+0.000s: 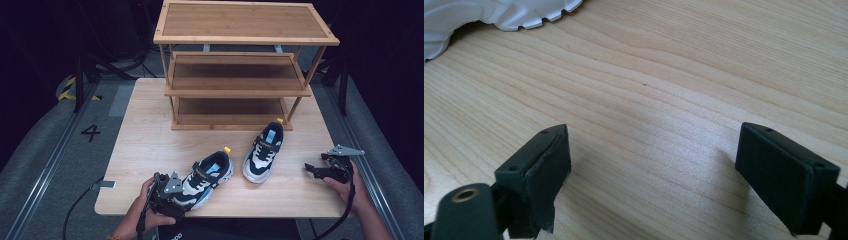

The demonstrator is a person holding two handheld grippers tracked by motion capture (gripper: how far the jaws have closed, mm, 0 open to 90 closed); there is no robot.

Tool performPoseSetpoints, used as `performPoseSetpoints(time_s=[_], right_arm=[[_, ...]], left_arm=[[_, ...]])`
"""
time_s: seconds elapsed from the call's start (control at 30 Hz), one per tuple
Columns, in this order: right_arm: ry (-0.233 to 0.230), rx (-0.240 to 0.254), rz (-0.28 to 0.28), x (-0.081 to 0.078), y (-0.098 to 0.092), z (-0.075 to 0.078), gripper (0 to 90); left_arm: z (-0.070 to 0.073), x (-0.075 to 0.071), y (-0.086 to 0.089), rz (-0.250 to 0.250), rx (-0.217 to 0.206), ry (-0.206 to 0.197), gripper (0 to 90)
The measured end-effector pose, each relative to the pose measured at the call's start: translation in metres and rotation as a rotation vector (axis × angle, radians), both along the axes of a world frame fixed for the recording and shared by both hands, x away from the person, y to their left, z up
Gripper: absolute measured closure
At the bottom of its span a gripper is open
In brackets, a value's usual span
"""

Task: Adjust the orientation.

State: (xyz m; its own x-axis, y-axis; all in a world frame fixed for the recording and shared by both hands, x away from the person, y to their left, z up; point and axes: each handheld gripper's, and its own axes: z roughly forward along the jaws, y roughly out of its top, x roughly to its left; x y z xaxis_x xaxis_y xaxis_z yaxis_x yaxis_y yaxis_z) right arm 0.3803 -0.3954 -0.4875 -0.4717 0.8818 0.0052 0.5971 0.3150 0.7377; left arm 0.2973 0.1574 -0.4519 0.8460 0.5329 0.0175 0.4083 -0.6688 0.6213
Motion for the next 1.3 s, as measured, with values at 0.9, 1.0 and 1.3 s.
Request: performPoseSetpoints(time_s=[0.9,1.0,1.3], right_arm=[[0.0,0.0,0.0,0.0,0.0,0.0,14.9],[0.0,0.0,0.001,0.0,0.0,0.0,14.9],[0.0,0.0,0.0,0.0,0.0,0.0,14.9]], left_arm=[[0.002,0.113,0.021,0.19,-0.052,-0.048,15.7],[0.0,0.122,0.017,0.21,-0.066,-0.063,16.0],[0.009,0.132,0.009,0.204,-0.101,-0.051,21.4]])
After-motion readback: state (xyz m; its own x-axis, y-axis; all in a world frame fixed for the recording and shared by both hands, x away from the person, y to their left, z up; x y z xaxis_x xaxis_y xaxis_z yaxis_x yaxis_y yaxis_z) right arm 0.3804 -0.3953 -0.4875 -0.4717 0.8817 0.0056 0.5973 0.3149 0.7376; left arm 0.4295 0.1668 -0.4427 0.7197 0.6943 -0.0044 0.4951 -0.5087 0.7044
